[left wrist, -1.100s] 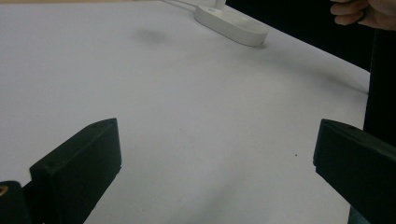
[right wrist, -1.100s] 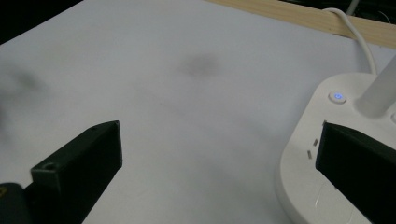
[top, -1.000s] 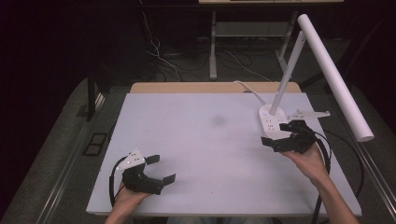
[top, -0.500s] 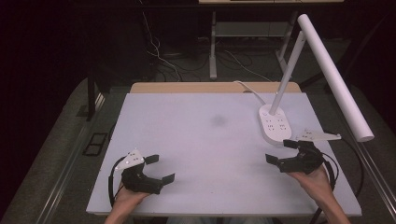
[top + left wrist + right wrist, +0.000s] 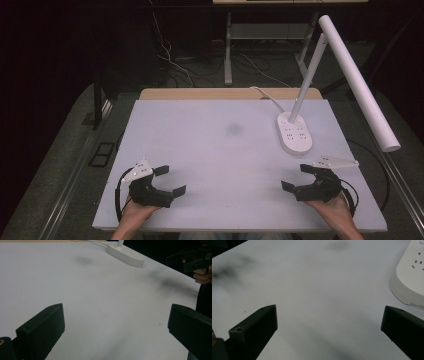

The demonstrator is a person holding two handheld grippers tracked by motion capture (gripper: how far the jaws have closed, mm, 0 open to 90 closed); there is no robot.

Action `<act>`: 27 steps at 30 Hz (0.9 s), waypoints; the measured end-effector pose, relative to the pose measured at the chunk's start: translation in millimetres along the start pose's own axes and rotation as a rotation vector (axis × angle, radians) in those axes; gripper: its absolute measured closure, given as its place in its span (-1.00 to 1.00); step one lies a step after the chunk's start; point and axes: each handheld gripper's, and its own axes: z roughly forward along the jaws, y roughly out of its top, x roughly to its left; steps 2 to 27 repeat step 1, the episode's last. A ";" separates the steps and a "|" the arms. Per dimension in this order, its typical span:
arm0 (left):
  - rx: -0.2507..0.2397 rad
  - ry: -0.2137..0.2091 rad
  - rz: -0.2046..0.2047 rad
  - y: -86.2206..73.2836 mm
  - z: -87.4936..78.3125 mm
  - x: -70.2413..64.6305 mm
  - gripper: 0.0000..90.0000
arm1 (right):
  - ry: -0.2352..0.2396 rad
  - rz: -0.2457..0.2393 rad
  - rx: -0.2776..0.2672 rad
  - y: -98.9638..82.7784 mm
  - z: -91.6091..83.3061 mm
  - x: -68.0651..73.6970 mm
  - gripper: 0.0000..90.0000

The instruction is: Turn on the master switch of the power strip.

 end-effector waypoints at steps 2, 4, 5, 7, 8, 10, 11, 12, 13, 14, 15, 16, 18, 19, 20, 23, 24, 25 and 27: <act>0.002 0.000 0.001 0.0 0.0 0.4 -1.00 | -0.002 -0.002 -0.002 -0.9 -0.2 0.7 -1.00; 0.002 0.000 0.001 0.0 0.0 0.4 -1.00 | -0.002 -0.002 -0.002 -0.9 -0.2 0.7 -1.00; 0.002 0.000 0.001 0.0 0.0 0.4 -1.00 | -0.002 -0.002 -0.002 -0.9 -0.2 0.7 -1.00; 0.002 0.000 0.001 0.0 0.0 0.4 -1.00 | -0.002 -0.002 -0.002 -0.9 -0.2 0.7 -1.00; 0.002 0.000 0.001 0.0 0.0 0.4 -1.00 | -0.002 -0.002 -0.002 -0.9 -0.2 0.7 -1.00; 0.002 0.000 0.001 0.0 0.0 0.4 -1.00 | -0.002 -0.002 -0.002 -0.9 -0.2 0.7 -1.00; 0.002 0.000 0.001 0.0 0.0 0.4 -1.00 | -0.002 -0.002 -0.002 -0.9 -0.2 0.7 -1.00; 0.002 0.000 0.001 0.0 0.0 0.4 -1.00 | -0.002 -0.002 -0.002 -0.9 -0.2 0.7 -1.00; 0.002 0.000 0.001 0.0 0.0 0.4 -1.00 | -0.002 -0.002 -0.002 -0.9 -0.2 0.7 -1.00; 0.002 0.000 0.001 0.0 0.0 0.4 -1.00 | -0.002 -0.002 -0.002 -0.9 -0.2 0.7 -1.00; 0.002 0.000 0.001 0.0 0.0 0.4 -1.00 | -0.002 -0.002 -0.002 -0.9 -0.2 0.7 -1.00; 0.002 0.000 0.001 0.0 0.0 0.4 -1.00 | -0.002 -0.002 -0.002 -0.9 -0.2 0.7 -1.00; 0.002 0.000 0.001 0.0 0.0 0.4 -1.00 | -0.002 -0.002 -0.002 -0.9 -0.2 0.7 -1.00; 0.002 0.000 0.001 0.0 0.0 0.4 -1.00 | -0.002 -0.002 -0.002 -0.9 -0.2 0.7 -1.00; 0.002 0.000 0.001 0.0 0.0 0.4 -1.00 | -0.002 -0.002 -0.002 -0.9 -0.2 0.7 -1.00; 0.002 0.000 0.001 0.0 0.0 0.4 -1.00 | -0.002 -0.002 -0.002 -0.9 -0.2 0.7 -1.00; 0.002 0.000 0.001 0.0 0.0 0.4 -1.00 | -0.002 -0.002 -0.002 -0.9 -0.2 0.7 -1.00; 0.002 0.000 0.001 0.0 0.0 0.4 -1.00 | -0.002 -0.002 -0.002 -0.9 -0.2 0.7 -1.00; 0.002 0.000 0.001 0.0 0.0 0.4 -1.00 | -0.002 -0.002 -0.002 -0.9 -0.2 0.7 -1.00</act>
